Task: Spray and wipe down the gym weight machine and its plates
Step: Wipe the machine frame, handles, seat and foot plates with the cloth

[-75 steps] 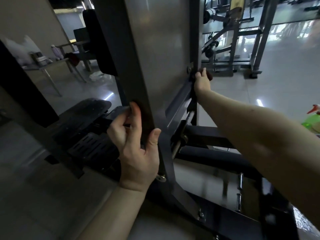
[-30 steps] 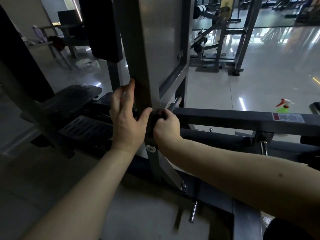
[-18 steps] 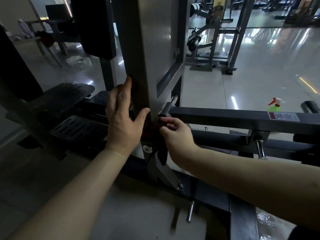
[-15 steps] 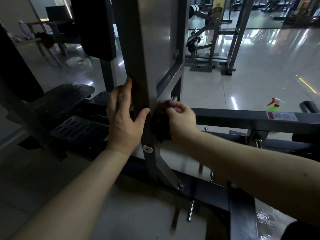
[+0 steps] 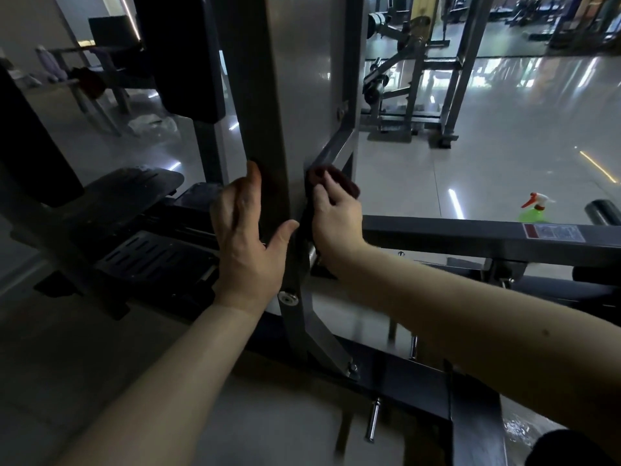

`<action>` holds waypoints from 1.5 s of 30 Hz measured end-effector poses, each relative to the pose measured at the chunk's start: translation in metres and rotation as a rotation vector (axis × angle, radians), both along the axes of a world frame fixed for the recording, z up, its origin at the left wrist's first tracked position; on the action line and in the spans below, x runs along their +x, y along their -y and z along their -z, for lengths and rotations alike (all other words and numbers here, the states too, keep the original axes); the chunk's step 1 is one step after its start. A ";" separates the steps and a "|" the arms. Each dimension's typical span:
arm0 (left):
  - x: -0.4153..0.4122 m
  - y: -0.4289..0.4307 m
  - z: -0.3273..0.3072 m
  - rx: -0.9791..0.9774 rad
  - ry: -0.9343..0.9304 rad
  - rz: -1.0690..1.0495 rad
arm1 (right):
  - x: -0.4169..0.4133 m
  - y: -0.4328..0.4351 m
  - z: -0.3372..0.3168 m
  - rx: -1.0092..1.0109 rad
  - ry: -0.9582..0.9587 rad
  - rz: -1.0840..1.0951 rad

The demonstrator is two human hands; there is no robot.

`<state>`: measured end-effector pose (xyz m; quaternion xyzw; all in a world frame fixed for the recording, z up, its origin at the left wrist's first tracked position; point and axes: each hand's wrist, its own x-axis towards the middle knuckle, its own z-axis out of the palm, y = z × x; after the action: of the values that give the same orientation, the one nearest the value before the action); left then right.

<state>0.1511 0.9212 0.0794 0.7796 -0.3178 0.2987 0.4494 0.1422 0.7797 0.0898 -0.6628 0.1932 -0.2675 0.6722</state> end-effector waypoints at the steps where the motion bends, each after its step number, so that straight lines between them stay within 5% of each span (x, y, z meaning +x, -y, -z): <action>1: 0.000 0.000 0.001 -0.003 0.009 0.003 | 0.014 0.005 -0.007 -0.003 -0.027 0.027; 11: 0.006 0.003 0.004 -0.025 0.097 -0.003 | 0.177 0.162 -0.013 -0.023 -0.229 0.178; 17: 0.007 0.003 0.003 -0.039 0.049 0.008 | 0.114 0.100 -0.040 -0.058 -0.246 0.104; 24: -0.007 0.005 -0.002 -0.056 -0.112 -0.045 | 0.003 0.010 -0.020 0.138 -0.112 -0.108; 34: -0.063 0.015 -0.018 0.013 -0.123 -0.165 | -0.110 0.046 -0.007 0.411 -0.253 -0.306; 38: -0.073 0.012 -0.016 -0.032 -0.130 -0.088 | -0.126 0.048 -0.002 0.362 -0.252 -0.520; 45: -0.076 0.005 -0.014 0.197 -0.386 0.004 | -0.127 0.041 -0.007 0.217 -0.237 -0.515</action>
<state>0.0752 0.9160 0.0938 0.8619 -0.2551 0.1103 0.4241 0.0151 0.7384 0.0966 -0.6410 0.1233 0.0128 0.7574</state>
